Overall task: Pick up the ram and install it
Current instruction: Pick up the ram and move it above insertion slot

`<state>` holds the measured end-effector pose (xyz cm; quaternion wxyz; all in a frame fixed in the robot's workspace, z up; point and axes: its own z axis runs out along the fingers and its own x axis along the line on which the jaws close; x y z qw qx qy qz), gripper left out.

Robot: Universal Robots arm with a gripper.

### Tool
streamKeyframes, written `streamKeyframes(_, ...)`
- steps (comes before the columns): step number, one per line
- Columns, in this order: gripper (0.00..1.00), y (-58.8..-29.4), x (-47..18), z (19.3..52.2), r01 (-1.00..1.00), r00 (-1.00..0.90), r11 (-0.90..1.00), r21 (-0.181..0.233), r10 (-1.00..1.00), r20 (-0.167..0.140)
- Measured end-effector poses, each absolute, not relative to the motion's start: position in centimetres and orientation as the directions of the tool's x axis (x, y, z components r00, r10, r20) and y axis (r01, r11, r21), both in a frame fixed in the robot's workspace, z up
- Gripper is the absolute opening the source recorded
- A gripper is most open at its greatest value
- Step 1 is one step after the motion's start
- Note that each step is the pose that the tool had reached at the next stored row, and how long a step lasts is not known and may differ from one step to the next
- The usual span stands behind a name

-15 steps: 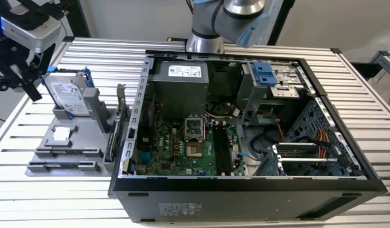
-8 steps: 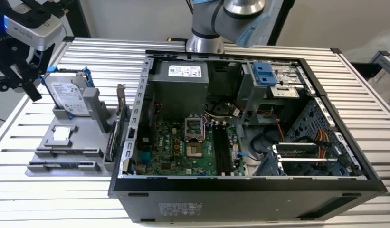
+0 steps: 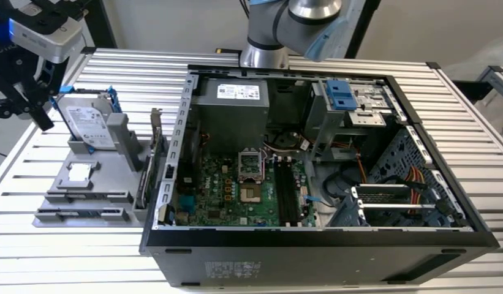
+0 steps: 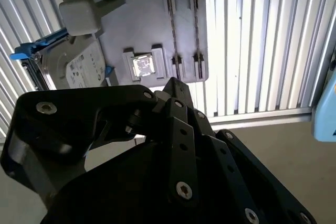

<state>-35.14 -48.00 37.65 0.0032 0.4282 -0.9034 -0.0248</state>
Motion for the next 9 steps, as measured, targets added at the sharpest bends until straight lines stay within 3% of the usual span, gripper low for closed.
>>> streamKeyframes(9,0.00,-48.00,-35.14,37.65,-0.808,-0.589,0.588,0.048,-0.808,-0.015)
